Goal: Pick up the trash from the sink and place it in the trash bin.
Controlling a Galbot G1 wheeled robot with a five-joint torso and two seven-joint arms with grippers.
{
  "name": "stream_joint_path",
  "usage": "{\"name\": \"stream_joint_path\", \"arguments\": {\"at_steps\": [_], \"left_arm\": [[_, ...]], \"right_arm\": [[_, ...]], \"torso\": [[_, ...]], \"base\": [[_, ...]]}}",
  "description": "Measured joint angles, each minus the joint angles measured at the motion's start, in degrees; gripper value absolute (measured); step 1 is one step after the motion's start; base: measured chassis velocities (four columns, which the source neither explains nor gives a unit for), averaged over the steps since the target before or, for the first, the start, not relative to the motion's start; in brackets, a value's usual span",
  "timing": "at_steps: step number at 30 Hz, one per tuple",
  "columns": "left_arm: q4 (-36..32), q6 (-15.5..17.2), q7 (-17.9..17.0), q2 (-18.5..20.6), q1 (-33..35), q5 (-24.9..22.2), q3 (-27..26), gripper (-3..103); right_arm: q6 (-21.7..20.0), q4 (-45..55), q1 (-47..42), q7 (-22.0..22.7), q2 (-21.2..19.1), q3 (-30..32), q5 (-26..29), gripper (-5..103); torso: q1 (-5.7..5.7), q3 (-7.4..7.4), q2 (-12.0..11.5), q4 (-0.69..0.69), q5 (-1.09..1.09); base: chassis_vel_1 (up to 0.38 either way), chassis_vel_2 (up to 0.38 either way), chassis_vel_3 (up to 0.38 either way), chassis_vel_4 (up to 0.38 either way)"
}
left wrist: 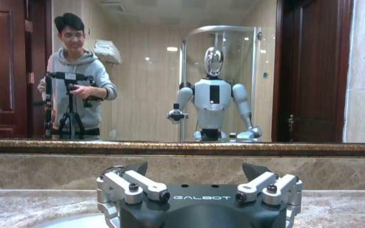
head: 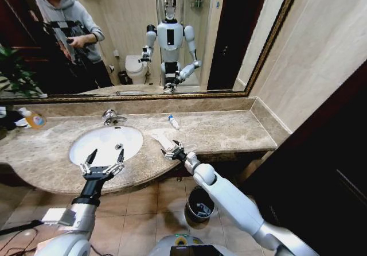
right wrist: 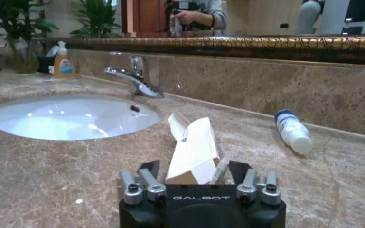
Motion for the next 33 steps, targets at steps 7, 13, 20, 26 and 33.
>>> {"name": "stream_joint_path", "arguments": {"at_steps": [7,13,20,26,33], "left_arm": [[0.00,0.00,0.00,0.00,0.00,0.00,0.00,100],[0.00,0.00,0.00,0.00,0.00,0.00,0.00,100],[0.00,0.00,0.00,0.00,0.00,0.00,0.00,100],[0.00,0.00,0.00,0.00,0.00,0.00,0.00,100],[0.00,0.00,0.00,0.00,0.00,0.00,0.00,100]], "right_arm": [[0.18,-0.13,-0.12,0.05,0.22,0.64,-0.03,50],[0.34,-0.36,-0.27,0.06,0.17,1.08,0.10,28],[0.31,0.48,-0.63,0.07,-0.53,1.41,0.61,3],[0.60,1.91,-1.36,-0.49,-1.39,2.29,1.54,0],[1.75,4.56,-3.27,-1.99,-2.84,4.54,3.05,0]], "torso": [[0.00,0.00,0.00,0.00,0.01],[0.00,0.00,0.00,0.00,0.01],[0.00,0.00,0.00,0.00,0.01],[0.00,0.00,0.00,0.00,0.01],[0.00,0.00,0.00,0.01,0.02]], "base": [[0.000,0.000,0.000,0.000],[0.000,0.000,0.000,0.000],[0.000,0.000,0.000,0.000],[0.000,0.000,0.000,0.000],[0.000,0.000,0.000,0.000]]}}
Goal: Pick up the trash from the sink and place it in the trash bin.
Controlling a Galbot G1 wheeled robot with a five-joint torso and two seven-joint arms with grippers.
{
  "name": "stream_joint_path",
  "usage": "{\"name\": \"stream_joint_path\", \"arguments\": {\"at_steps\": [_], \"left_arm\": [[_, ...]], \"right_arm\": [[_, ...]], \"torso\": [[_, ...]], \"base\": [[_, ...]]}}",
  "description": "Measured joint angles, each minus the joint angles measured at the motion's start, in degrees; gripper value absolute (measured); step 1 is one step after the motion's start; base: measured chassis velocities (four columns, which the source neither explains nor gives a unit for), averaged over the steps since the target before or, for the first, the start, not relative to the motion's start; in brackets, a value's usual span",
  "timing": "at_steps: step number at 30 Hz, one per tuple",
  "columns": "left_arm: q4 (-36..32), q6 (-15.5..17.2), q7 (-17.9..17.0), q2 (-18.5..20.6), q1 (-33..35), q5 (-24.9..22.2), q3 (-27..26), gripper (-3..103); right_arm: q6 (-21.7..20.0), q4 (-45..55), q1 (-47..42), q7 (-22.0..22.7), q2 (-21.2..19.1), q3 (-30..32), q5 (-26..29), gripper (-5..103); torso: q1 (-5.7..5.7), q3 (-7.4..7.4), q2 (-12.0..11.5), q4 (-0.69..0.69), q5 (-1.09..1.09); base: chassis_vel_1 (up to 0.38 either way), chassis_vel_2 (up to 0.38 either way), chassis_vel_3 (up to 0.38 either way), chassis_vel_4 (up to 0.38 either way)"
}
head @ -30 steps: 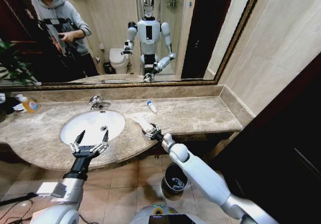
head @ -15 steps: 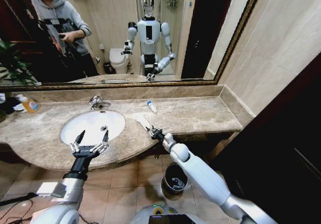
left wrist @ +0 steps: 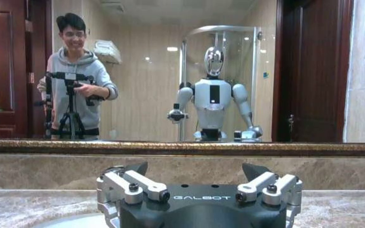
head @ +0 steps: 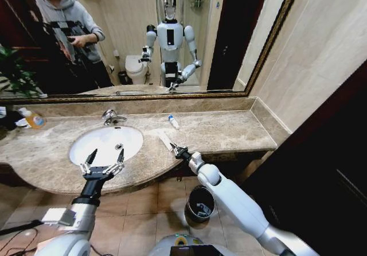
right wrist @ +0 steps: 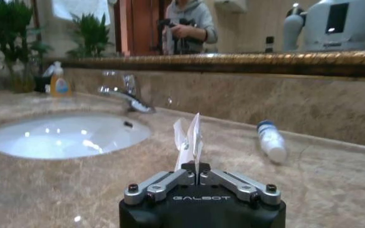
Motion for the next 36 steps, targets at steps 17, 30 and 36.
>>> {"name": "stream_joint_path", "arguments": {"at_steps": [17,30,36], "left_arm": [[0.00,0.00,0.00,0.00,0.00,0.00,0.00,100],[0.00,0.00,0.00,0.00,0.00,0.00,0.00,100],[0.00,0.00,0.00,0.00,0.00,0.00,0.00,100]], "right_arm": [[5.44,17.83,-27.15,-1.69,-11.24,25.57,8.43,0],[13.18,8.11,-46.79,1.10,-5.36,28.64,-2.59,0],[12.37,-1.27,-44.10,0.86,-3.25,25.00,-8.63,0]], "torso": [[0.00,-0.01,0.01,-0.01,0.00],[-0.01,-0.01,0.02,-0.02,0.01],[-0.01,0.00,0.01,-0.01,-0.02]], "base": [[0.000,0.000,0.000,0.000],[0.000,0.000,0.000,0.000],[0.000,0.000,0.000,0.000]]}}
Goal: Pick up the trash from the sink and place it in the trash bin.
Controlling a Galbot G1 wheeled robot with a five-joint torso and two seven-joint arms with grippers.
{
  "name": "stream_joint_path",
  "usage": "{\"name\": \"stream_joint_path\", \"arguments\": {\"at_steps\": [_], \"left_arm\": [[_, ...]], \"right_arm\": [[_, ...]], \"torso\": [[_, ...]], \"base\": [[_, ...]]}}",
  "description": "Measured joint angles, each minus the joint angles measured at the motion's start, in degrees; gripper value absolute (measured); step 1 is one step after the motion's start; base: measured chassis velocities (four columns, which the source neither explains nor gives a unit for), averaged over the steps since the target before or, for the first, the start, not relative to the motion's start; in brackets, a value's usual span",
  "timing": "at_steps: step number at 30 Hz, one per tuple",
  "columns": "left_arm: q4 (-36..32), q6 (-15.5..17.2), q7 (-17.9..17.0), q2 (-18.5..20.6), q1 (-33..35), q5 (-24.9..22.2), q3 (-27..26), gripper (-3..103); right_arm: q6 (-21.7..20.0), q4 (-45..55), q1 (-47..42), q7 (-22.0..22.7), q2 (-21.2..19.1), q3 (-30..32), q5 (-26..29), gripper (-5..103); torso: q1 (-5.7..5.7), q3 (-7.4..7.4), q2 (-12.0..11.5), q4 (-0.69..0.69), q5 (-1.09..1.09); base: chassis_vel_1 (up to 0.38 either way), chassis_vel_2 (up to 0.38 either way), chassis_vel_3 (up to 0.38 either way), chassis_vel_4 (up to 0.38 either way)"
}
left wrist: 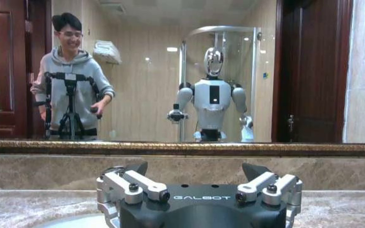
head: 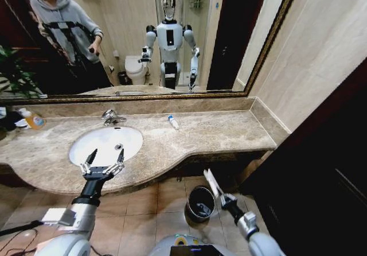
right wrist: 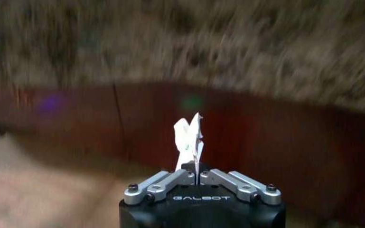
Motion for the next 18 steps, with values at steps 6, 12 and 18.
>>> {"name": "stream_joint_path", "arguments": {"at_steps": [6,12,18], "left_arm": [[0.00,0.00,0.00,0.00,0.00,0.00,0.01,100],[0.00,0.00,0.00,0.00,0.00,0.00,0.00,100],[0.00,0.00,0.00,0.00,0.00,0.00,0.00,100]], "right_arm": [[-3.67,-10.83,7.18,-1.38,3.50,-2.97,-4.43,0],[-4.76,-17.30,11.37,-1.70,5.02,-5.14,-7.18,0],[-5.42,-22.30,15.23,-1.98,6.43,-6.47,-9.28,0]], "torso": [[0.01,0.00,-0.01,0.01,0.01],[0.00,0.00,-0.01,0.01,0.00],[0.01,0.01,-0.01,0.01,0.00]], "base": [[0.000,0.000,0.000,0.000],[0.000,0.000,0.000,0.000],[0.000,0.000,0.000,0.000]]}}
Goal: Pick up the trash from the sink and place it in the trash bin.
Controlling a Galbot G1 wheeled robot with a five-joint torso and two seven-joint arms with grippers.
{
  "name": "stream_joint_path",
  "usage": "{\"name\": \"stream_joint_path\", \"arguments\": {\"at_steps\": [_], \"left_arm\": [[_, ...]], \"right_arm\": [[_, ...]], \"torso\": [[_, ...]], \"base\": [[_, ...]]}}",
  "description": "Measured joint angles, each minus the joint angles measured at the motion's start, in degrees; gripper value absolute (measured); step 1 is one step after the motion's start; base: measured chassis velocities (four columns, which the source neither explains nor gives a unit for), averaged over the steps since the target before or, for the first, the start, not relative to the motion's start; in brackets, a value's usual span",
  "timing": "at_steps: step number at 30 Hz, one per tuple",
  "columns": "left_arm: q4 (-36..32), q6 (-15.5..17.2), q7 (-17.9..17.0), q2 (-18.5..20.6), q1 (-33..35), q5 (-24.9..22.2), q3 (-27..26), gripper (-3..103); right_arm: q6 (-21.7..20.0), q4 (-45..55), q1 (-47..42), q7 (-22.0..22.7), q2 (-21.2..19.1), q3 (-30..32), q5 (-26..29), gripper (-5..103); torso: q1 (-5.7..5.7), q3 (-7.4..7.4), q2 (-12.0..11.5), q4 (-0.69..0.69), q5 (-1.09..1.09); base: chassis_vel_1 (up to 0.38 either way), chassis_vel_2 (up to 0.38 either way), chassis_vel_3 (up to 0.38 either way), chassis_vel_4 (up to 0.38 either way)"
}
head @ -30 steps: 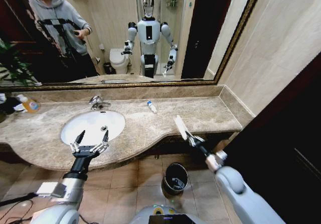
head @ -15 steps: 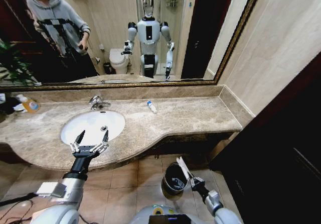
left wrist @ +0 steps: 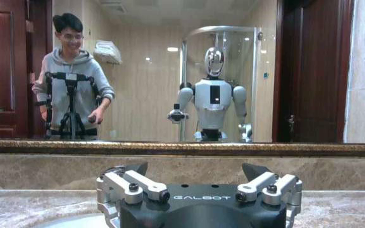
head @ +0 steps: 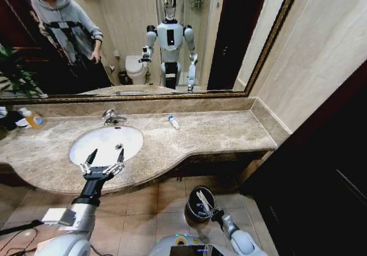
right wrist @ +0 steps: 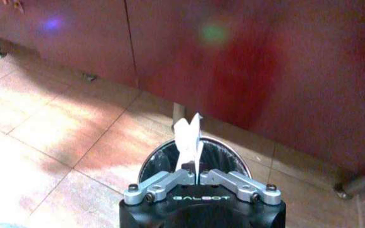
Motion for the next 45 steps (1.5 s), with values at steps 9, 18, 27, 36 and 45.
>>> {"name": "stream_joint_path", "arguments": {"at_steps": [9,18,27,36,45], "left_arm": [[0.00,0.00,0.00,0.00,0.00,0.00,0.00,100],[0.00,0.00,0.00,0.00,0.00,0.00,0.00,100],[0.00,0.00,0.00,0.00,0.00,0.00,0.00,100],[0.00,0.00,0.00,0.00,0.00,0.00,0.00,100],[0.00,0.00,0.00,0.00,0.00,0.00,0.00,100]], "right_arm": [[-0.20,-5.30,3.30,-0.77,1.16,-0.45,-3.28,0],[-7.35,-6.09,5.22,-2.07,0.47,-1.81,-5.89,0],[-7.71,-12.83,10.78,-2.23,2.35,-3.26,-9.32,0],[-2.88,-27.19,18.58,-1.28,7.81,-1.89,-14.20,0],[0.62,-36.02,21.95,0.46,9.39,-0.32,-15.88,15]], "torso": [[0.00,0.00,0.00,0.00,0.01],[0.00,0.00,0.00,-0.01,0.01],[0.00,0.00,0.00,0.00,0.01],[0.00,0.00,0.00,0.00,-0.01],[0.00,0.00,0.00,0.00,0.02]], "base": [[0.000,0.000,0.000,0.000],[0.000,0.000,0.000,0.000],[0.000,0.000,0.000,0.000],[0.000,0.000,0.000,0.000],[0.000,0.000,0.000,0.000]]}}
